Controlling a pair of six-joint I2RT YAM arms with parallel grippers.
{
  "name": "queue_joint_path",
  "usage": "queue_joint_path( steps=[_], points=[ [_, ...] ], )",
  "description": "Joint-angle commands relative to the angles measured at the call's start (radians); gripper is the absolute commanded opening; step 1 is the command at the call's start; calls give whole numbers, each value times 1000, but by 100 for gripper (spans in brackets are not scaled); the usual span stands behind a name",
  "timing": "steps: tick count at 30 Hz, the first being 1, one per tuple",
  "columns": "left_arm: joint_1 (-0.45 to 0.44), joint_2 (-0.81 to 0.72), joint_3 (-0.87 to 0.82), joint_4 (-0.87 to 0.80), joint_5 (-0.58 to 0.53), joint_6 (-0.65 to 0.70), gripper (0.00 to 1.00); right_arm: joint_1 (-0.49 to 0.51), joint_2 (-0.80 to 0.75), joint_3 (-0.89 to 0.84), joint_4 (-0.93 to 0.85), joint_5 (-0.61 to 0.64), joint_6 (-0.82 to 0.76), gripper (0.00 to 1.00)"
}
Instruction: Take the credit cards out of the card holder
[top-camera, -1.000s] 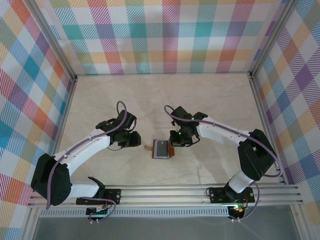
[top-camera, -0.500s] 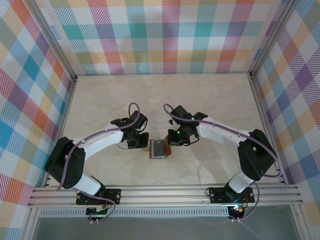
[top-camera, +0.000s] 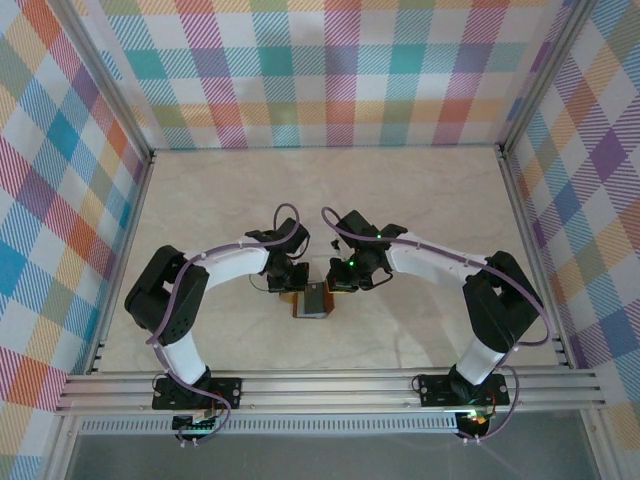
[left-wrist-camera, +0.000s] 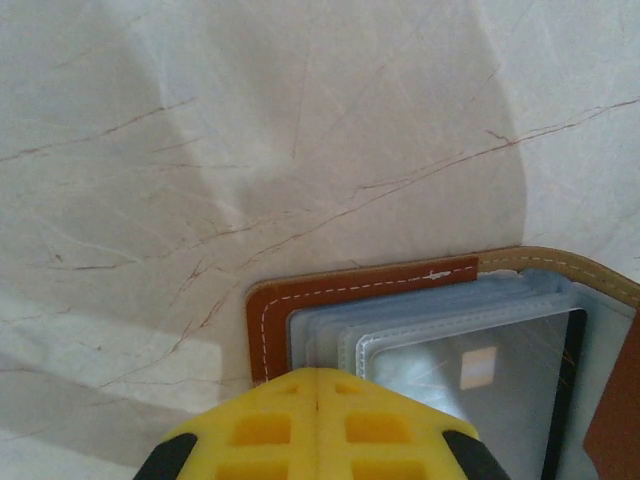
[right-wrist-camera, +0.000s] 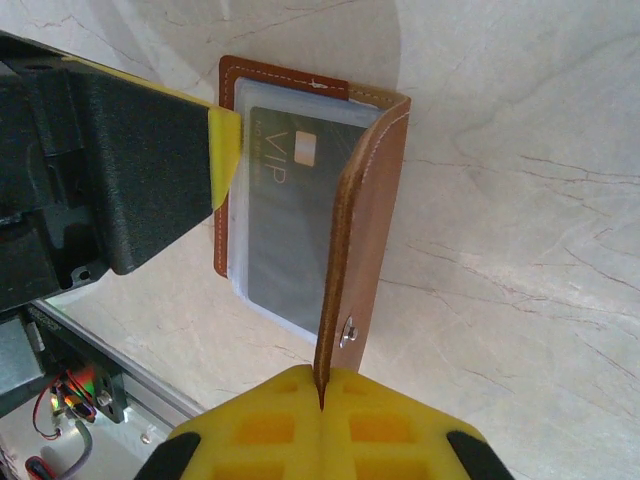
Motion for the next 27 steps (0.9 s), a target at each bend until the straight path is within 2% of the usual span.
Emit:
queue_joint_path(
  steps=[1,8,11,21,27],
  points=[
    [-8,-9,-30,-28,-15,23,0,1,-17,5,16,19,2,1],
    [-7,-145,-50,-86,-94,23,1,1,-30,-6,1,47,-5,1],
    [-6,-162,-76,-102,-92,26,1,2,-33,-4,1,49,-1,2],
    [-6,-134,-161,-49,-62,7,0,1,-29,1,4,47,1,2],
    [-6,-94,-170,1,-31,4,0,1,-43,-34,70,-15,26,2]
  ],
)
